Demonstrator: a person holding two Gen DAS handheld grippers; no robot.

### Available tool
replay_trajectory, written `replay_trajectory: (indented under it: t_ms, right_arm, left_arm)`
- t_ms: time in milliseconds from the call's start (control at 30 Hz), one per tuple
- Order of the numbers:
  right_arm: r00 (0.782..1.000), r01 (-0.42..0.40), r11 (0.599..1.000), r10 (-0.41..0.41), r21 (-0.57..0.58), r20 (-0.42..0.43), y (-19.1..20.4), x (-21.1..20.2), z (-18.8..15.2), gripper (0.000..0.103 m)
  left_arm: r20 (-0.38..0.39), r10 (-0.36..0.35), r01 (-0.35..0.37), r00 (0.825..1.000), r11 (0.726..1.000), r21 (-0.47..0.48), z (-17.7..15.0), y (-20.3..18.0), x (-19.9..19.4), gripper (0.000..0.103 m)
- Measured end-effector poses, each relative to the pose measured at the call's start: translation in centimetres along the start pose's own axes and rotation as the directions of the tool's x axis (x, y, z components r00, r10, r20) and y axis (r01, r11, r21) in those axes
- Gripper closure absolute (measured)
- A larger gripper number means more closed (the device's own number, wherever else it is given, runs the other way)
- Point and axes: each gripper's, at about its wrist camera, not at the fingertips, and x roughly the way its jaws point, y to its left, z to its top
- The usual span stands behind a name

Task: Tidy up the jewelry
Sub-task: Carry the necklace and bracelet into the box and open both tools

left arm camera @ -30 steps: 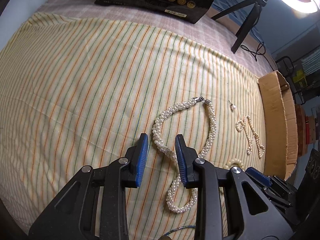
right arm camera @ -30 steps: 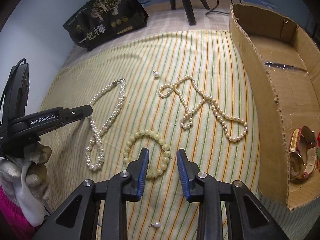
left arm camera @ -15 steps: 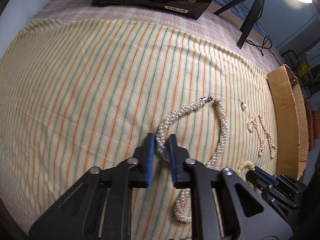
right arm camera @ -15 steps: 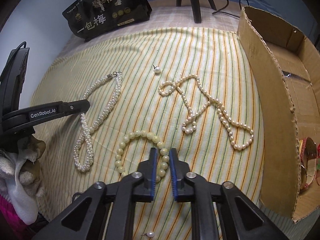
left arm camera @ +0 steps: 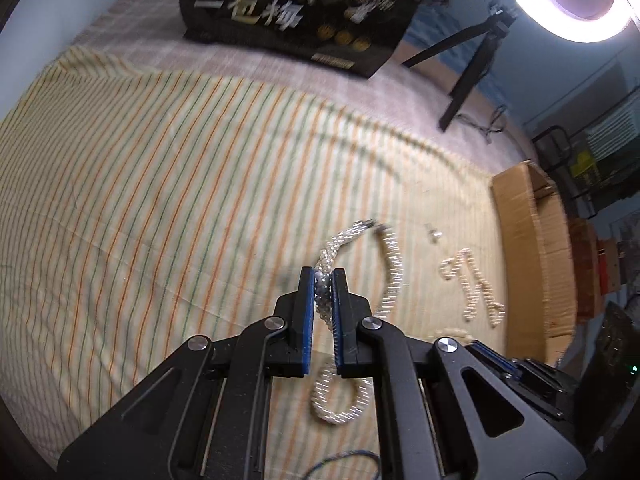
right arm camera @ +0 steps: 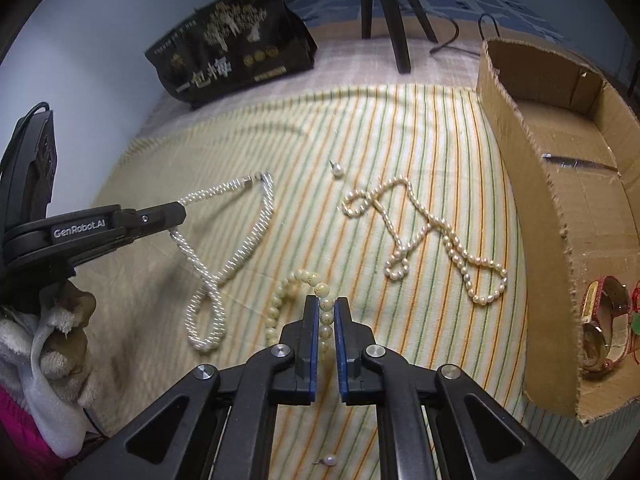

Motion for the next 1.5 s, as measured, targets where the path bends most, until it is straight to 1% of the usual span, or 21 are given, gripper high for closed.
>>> replay_trajectory:
  t_ms: [267, 467, 600, 833, 1167, 1367, 1500]
  right_arm:
    - [0.997, -0.011, 1.0, 0.011, -0.006, 0.073, 0.6, -2.9, 0.3, 0.098]
    - [0.992, -0.005, 1.0, 0.005, -0.003, 0.127, 0.2, -5.7, 0.2, 0.098]
    - [0.986, 0.003, 1.0, -0.002, -0.001, 0.169, -0.2, -7.7, 0.3, 0.098]
    - [0.969, 0.026, 0.999, -0.031, 0.022, 0.246, -1.9, -11.5, 0.0, 0.098]
    - [0.942, 0.057, 0.992, -0.09, 0.11, 0.322, -6.4, -15.2, -0.2, 0.098]
    - [0.932, 0.074, 0.986, -0.122, 0.151, 0.341, -8.7, -16.1, -0.2, 0.098]
    - [0.924, 0.091, 0.982, -0.146, 0.166, 0.353, -9.7, -16.5, -0.1, 0.098]
  left_arm:
    - [0.052, -0.104, 0.103, 0.993, 0.995, 0.012, 0.2, -2.1, -3.5, 0.097]
    - [0.092, -0.147, 0.142, 0.985, 0.988, 0.06, -0.1, -4.3, -6.0, 0.097]
    - [0.12, -0.181, 0.174, 0.976, 0.982, 0.071, -0.2, -5.3, -7.6, 0.097]
    - [0.17, -0.219, 0.198, 0.961, 0.971, 0.131, -0.9, -7.3, -10.8, 0.097]
    - [0.184, -0.285, 0.254, 0.941, 0.951, 0.179, -1.2, -10.4, -13.1, 0.097]
    - [0.174, -0.292, 0.249, 0.94, 0.94, 0.232, -1.0, -13.0, -13.3, 0.097]
    - [0.181, -0.302, 0.252, 0.936, 0.933, 0.258, -0.4, -14.8, -13.7, 0.097]
